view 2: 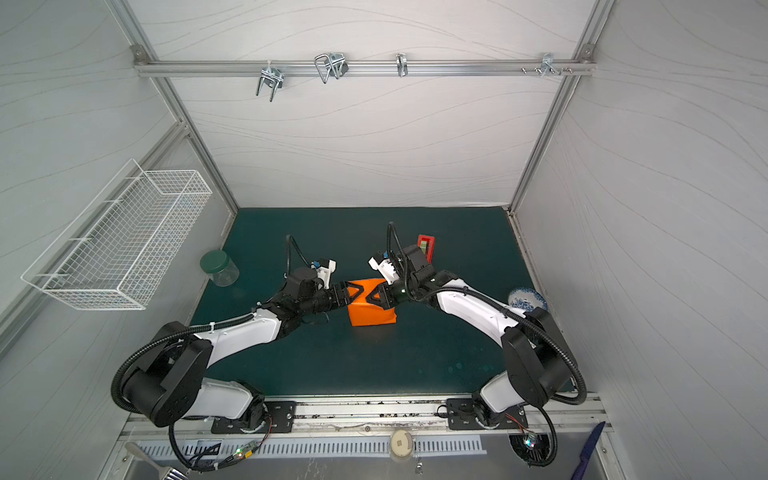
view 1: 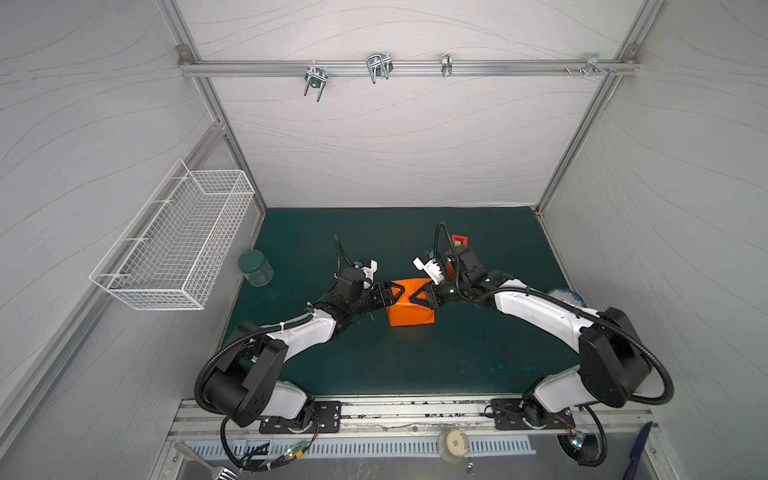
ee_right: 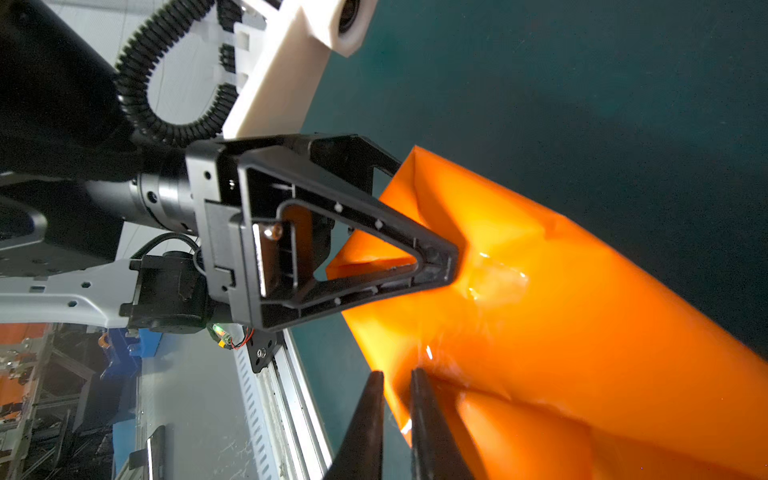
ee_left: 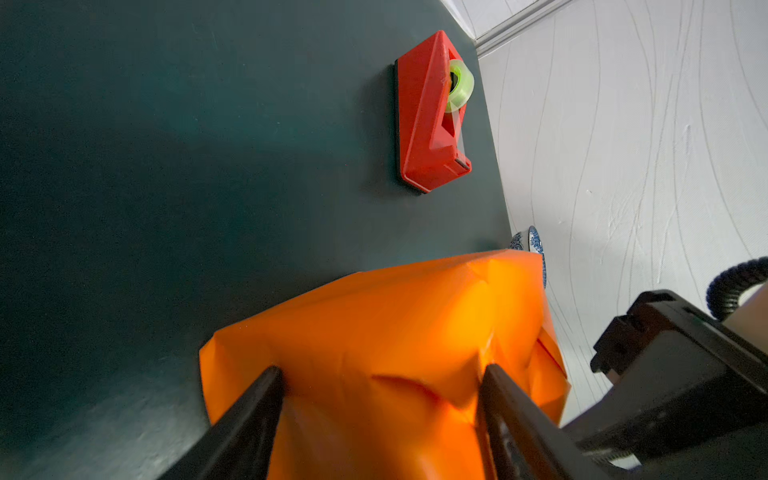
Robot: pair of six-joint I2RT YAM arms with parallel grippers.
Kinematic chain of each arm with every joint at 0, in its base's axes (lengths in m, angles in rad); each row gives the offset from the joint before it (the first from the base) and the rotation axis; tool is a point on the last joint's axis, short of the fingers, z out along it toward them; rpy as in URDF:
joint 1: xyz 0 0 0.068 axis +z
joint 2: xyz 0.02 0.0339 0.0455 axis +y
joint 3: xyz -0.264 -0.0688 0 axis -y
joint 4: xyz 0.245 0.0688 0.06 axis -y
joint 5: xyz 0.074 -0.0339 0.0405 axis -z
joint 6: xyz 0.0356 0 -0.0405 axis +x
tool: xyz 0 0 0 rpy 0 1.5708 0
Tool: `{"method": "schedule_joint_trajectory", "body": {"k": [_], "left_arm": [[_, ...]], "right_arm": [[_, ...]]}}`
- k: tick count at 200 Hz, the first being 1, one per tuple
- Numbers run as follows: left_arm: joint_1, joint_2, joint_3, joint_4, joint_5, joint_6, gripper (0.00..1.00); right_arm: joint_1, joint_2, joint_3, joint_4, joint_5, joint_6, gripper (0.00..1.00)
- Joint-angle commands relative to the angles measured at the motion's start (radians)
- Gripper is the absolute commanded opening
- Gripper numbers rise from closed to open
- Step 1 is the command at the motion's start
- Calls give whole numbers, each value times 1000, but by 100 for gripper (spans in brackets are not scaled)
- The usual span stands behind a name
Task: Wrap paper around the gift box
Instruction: 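Release the box and lift both grippers away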
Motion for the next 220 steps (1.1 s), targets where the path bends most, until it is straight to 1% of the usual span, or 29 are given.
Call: {"method": "schedule_joint_trajectory", "body": {"k": [1,11,23,40,53,68,85,106,121,142,170,194,220], "left_arm": [[-15,27,-15,-228,-20,25,76],[-16,14,2,-239,-20,20,76],[-16,-8,31,-256,-20,12,77],[-16,-46,86,-285,-34,7,79],[-15,-71,134,-304,-47,6,81],[-9,-90,194,-329,-57,11,83],[11,-117,250,-358,-44,19,84],[52,-173,275,-383,-44,26,86],[82,-215,265,-389,-51,24,86],[120,-269,231,-410,-78,25,86],[136,-315,180,-433,-121,47,85],[140,-332,153,-455,-164,68,85],[149,-338,126,-453,-198,76,85]], "right_arm": [[-22,-78,-54,-92,-4,-35,17],[-38,-133,-62,-123,-1,-44,18],[-54,-206,-78,-156,25,-52,22],[-51,-306,-132,-183,136,-58,28],[-23,-356,-216,-120,204,-12,33],[29,-365,-291,-6,227,49,38],[93,-336,-309,90,233,88,40],[173,-275,-279,177,269,108,41],[191,-214,-238,207,295,108,40],[189,-133,-179,230,324,106,37],[151,-43,-100,227,332,104,34],[88,25,-36,230,306,107,33],[28,100,42,238,248,114,33]]}}
